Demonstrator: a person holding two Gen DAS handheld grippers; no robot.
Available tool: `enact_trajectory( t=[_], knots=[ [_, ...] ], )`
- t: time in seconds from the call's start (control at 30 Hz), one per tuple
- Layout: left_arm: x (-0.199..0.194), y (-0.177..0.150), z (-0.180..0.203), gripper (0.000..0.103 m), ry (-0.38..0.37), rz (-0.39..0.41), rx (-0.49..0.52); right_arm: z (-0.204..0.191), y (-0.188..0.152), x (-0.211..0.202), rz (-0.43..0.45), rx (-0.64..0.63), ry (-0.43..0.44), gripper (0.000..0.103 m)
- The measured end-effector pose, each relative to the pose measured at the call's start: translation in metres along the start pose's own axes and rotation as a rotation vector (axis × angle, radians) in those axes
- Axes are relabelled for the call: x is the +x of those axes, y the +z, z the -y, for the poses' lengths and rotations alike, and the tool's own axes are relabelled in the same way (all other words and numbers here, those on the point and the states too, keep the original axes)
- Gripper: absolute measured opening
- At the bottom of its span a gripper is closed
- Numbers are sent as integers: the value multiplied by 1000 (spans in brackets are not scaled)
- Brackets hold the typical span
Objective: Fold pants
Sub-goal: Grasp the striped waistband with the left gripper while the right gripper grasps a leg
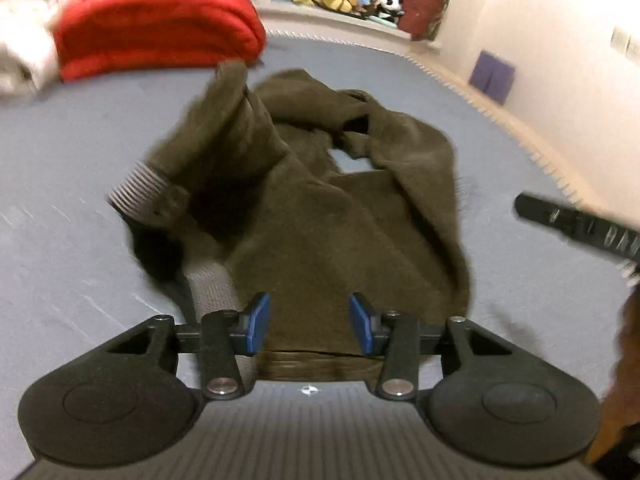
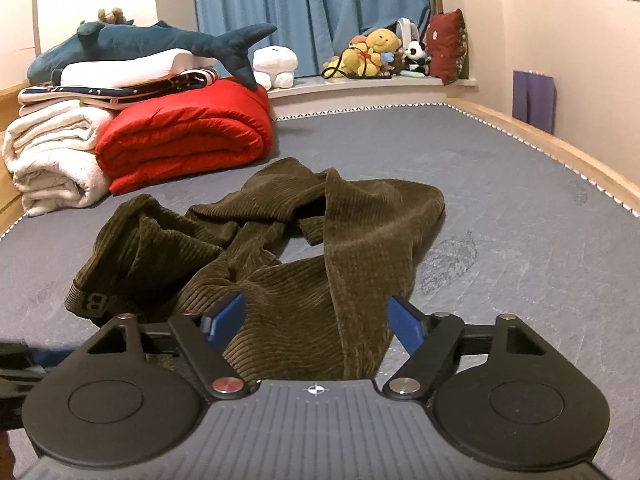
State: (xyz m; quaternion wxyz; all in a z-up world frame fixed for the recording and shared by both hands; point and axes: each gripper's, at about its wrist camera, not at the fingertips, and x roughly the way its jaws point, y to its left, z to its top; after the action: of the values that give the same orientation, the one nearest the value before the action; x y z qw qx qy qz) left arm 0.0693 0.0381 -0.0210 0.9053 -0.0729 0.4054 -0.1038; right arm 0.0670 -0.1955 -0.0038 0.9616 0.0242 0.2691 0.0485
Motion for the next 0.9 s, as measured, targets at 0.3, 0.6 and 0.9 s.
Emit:
enact_trajectory(
  t=[0.3, 0.6, 0.9],
  knots=[
    [10, 18, -57, 44, 55, 8, -138, 16, -4, 39, -85, 43, -52, 54],
    [47, 17, -94, 52, 78, -92, -315, 32, -12, 113, -300, -20, -59, 60],
    [81, 12, -91, 73, 122, -111, -296, 38, -30, 145, -397, 15, -109, 66]
  ],
)
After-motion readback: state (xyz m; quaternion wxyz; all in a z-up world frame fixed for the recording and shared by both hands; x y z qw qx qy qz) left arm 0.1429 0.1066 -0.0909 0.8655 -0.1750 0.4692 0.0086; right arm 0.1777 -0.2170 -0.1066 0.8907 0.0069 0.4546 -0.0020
